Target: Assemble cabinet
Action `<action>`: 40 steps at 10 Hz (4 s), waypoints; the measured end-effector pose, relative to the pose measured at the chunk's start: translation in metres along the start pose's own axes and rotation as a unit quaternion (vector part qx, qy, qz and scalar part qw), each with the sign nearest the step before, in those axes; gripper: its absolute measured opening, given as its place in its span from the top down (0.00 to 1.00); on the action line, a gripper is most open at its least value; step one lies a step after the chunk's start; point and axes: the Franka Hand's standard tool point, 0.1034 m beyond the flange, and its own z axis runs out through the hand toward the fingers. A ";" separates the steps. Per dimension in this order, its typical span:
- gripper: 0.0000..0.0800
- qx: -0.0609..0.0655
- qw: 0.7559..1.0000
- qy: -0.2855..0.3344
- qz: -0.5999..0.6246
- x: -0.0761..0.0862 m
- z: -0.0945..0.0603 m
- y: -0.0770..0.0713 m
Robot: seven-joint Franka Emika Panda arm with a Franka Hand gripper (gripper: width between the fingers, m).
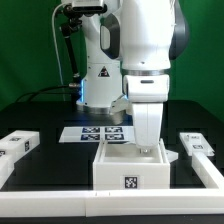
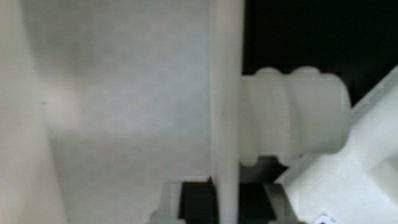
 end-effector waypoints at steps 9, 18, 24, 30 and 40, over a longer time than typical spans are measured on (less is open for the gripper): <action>0.95 0.003 1.000 0.014 -0.026 0.058 0.001 0.002; 0.09 -0.007 1.000 0.008 -0.024 0.052 -0.025 -0.009; 0.00 -0.012 1.000 0.010 0.012 0.075 -0.045 -0.074; 0.00 -0.011 0.999 0.021 0.033 0.085 -0.035 -0.090; 0.00 0.013 0.998 0.054 0.018 0.121 0.011 -0.127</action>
Offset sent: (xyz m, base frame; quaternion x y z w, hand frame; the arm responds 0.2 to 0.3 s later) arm 0.0060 0.0446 -0.0101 -0.0048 0.0242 -0.0107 0.9996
